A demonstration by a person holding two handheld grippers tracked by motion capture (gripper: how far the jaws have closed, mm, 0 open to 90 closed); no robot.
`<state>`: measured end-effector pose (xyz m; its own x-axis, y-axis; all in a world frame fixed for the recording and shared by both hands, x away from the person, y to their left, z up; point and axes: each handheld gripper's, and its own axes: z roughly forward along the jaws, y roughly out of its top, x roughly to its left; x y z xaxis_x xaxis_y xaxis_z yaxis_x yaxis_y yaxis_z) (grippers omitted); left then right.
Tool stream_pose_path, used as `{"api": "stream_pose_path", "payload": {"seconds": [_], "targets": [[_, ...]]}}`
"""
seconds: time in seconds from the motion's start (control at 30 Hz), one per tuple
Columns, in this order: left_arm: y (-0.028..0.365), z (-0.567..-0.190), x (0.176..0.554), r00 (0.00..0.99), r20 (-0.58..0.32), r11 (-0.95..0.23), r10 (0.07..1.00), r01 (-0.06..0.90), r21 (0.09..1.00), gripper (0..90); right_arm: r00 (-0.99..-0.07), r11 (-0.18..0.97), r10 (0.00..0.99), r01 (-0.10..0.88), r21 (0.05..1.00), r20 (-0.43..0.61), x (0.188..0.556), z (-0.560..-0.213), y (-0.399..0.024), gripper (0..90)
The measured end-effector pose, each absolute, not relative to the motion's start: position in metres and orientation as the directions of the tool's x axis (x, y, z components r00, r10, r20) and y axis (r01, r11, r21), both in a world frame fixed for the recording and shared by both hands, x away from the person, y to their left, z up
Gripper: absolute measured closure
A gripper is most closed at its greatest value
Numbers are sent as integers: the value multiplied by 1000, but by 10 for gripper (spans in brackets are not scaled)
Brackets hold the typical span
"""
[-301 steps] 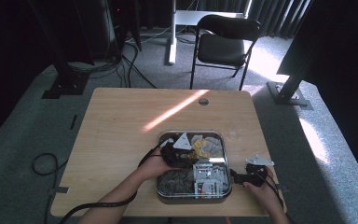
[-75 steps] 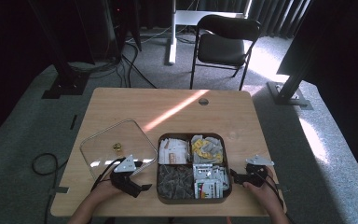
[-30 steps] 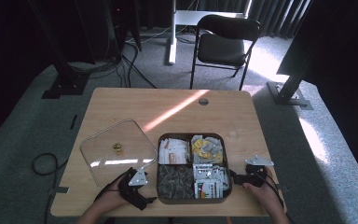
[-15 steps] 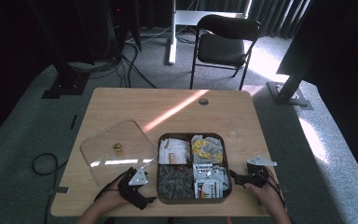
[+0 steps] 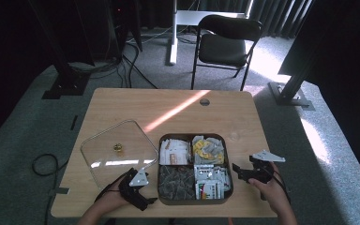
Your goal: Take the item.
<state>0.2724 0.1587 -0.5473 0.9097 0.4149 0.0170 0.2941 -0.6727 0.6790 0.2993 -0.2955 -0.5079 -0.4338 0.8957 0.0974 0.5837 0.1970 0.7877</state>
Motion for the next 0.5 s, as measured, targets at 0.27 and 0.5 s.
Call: {"api": "stream_pose_path", "payload": {"seconds": [0.27, 0.5], "targets": [[159, -547, 272, 910, 17, -673, 414, 294, 679, 15, -461, 207, 883, 558, 803, 93, 307, -494, -290, 126], [159, -547, 272, 910, 17, -673, 414, 294, 679, 15, -517, 235, 851, 532, 814, 91, 316, -483, -277, 139]]}}
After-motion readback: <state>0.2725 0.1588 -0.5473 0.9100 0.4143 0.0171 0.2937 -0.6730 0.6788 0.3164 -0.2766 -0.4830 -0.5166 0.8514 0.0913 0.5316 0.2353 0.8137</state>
